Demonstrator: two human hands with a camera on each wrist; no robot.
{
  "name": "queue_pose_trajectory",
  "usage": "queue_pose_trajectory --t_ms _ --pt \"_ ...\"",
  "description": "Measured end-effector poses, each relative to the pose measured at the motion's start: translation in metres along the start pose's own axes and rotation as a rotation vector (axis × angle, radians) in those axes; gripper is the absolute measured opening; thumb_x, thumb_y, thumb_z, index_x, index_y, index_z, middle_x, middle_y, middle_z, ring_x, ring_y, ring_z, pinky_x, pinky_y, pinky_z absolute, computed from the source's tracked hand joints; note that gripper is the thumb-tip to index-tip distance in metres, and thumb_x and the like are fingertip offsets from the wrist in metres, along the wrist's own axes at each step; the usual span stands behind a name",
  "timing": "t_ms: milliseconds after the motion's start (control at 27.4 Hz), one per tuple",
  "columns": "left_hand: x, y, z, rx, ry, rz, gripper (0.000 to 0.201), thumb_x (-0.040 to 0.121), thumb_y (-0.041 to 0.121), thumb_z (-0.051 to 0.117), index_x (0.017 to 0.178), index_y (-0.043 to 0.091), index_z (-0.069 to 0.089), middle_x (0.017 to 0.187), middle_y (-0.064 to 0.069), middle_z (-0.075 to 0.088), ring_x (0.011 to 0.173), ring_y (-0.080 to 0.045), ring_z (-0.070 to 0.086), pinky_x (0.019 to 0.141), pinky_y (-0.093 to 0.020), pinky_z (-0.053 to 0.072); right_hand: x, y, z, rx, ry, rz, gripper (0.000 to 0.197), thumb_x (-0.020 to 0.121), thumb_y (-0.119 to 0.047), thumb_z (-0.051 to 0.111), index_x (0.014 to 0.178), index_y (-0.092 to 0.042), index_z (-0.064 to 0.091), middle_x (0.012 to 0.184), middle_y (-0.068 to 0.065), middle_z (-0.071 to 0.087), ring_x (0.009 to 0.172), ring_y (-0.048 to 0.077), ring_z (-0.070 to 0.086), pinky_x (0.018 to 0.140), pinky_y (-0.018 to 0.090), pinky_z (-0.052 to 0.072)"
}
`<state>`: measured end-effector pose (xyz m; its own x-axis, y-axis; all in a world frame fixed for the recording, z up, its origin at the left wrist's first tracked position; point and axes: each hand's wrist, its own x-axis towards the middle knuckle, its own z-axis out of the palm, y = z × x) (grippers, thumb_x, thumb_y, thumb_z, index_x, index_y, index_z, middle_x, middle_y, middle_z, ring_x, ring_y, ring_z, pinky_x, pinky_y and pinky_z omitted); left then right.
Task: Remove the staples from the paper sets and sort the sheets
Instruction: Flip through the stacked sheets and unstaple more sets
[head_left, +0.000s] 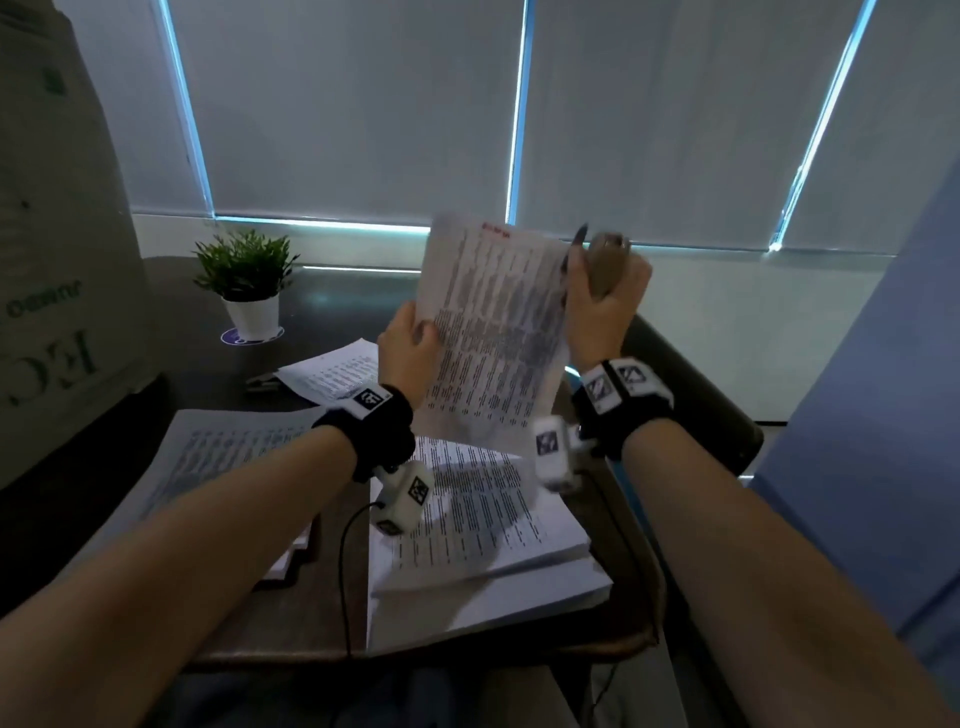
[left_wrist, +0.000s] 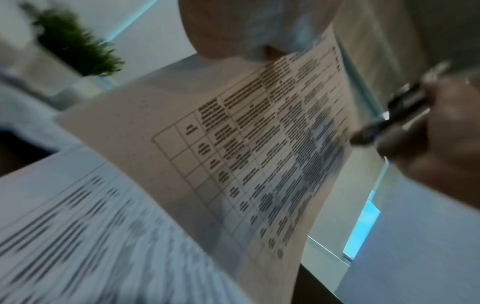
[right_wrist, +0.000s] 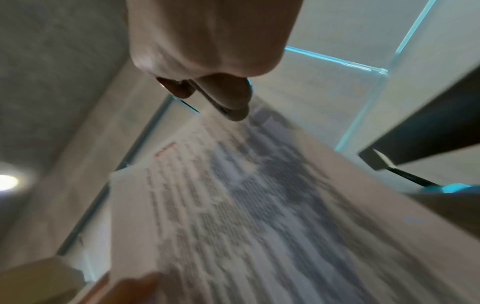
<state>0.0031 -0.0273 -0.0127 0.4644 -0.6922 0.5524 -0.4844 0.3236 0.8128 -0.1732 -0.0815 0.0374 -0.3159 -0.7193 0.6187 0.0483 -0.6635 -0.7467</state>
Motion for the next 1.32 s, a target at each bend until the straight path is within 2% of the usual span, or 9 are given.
queue_pose_trajectory --t_ms 146,219,329,475,768,914,1060,1170,1316 --pt "0.012 0.021 0.016 0.124 -0.123 0.144 0.017 0.093 0.009 0.041 0.091 -0.001 0.055 0.080 -0.018 0.061 0.067 -0.022 0.050 0.062 -0.031 0.041 0.052 -0.048 0.032 0.146 0.024 -0.072 0.027 0.086 -0.035 0.070 0.105 -0.018 0.058 0.096 0.011 0.065 0.079 0.022 0.063 0.076 0.043 0.058" --pt "0.013 0.028 0.021 0.152 -0.142 0.189 0.016 0.093 0.008 0.042 0.089 -0.003 0.053 0.079 -0.022 0.060 0.067 -0.023 0.049 0.063 -0.032 0.039 0.064 -0.059 0.042 0.140 0.009 -0.038 0.037 0.083 -0.042 0.070 0.106 -0.014 0.062 0.093 0.011 0.069 0.080 0.023 0.066 0.077 0.041 0.058" --pt "0.012 0.032 0.025 0.168 -0.183 0.231 0.016 0.093 0.007 0.042 0.094 -0.002 0.056 0.080 -0.018 0.061 0.070 -0.025 0.052 0.064 -0.029 0.037 0.073 -0.059 0.049 0.133 -0.069 0.034 0.029 0.090 -0.033 0.068 0.100 -0.007 0.064 0.077 0.000 0.066 0.064 0.005 0.064 0.066 0.023 0.054" --pt "0.011 0.033 0.029 0.179 -0.211 0.273 0.014 0.093 0.005 0.044 0.093 0.002 0.057 0.076 -0.012 0.058 0.066 -0.020 0.047 0.062 -0.025 0.035 0.074 -0.059 0.057 0.208 -0.116 0.085 0.034 0.088 -0.033 0.069 0.090 0.001 0.063 0.065 0.012 0.064 0.052 0.023 0.060 0.053 0.035 0.054" --pt "0.006 0.033 0.029 0.160 -0.297 0.303 0.004 0.095 0.011 0.046 0.095 0.008 0.050 0.080 -0.011 0.061 0.069 -0.030 0.058 0.061 -0.034 0.045 0.080 -0.060 0.065 0.120 -0.079 0.180 0.038 0.088 -0.036 0.070 0.062 -0.011 0.058 0.050 -0.001 0.057 0.041 0.019 0.051 0.048 0.028 0.043" --pt "0.021 -0.004 0.018 0.129 -0.344 0.014 0.008 0.092 0.011 0.048 0.099 0.010 0.051 0.081 -0.002 0.056 0.069 -0.021 0.053 0.057 -0.026 0.040 0.068 -0.044 0.071 0.223 0.032 0.204 0.035 0.085 -0.040 0.068 0.081 -0.006 0.064 0.059 0.005 0.061 0.044 0.018 0.053 0.048 0.029 0.046" --pt "0.057 -0.064 -0.029 0.565 -0.367 -0.419 0.033 0.101 0.028 0.042 0.080 0.006 0.054 0.080 -0.008 0.056 0.079 -0.027 0.058 0.061 -0.028 0.036 0.023 0.007 0.067 0.361 0.100 0.633 0.030 0.092 -0.039 0.066 0.086 -0.010 0.060 0.058 0.000 0.061 0.037 0.008 0.050 0.044 0.021 0.042" --pt "0.076 -0.090 -0.060 0.752 -0.373 -0.438 0.042 0.102 0.033 0.040 0.101 -0.002 0.063 0.109 -0.021 0.063 0.106 -0.030 0.059 0.081 -0.031 0.043 -0.032 0.067 0.058 0.430 0.011 1.064 0.037 0.092 -0.044 0.063 0.074 -0.013 0.056 0.044 0.000 0.057 0.045 0.013 0.052 0.056 0.027 0.045" --pt "0.097 -0.133 -0.062 0.829 -0.420 -0.437 0.036 0.098 0.034 0.048 0.087 0.002 0.059 0.110 -0.014 0.063 0.105 -0.025 0.060 0.084 -0.027 0.043 -0.073 0.112 0.048 0.438 0.028 1.234 0.040 0.091 -0.046 0.064 0.084 -0.007 0.057 0.058 0.008 0.061 0.058 0.018 0.057 0.073 0.031 0.051"
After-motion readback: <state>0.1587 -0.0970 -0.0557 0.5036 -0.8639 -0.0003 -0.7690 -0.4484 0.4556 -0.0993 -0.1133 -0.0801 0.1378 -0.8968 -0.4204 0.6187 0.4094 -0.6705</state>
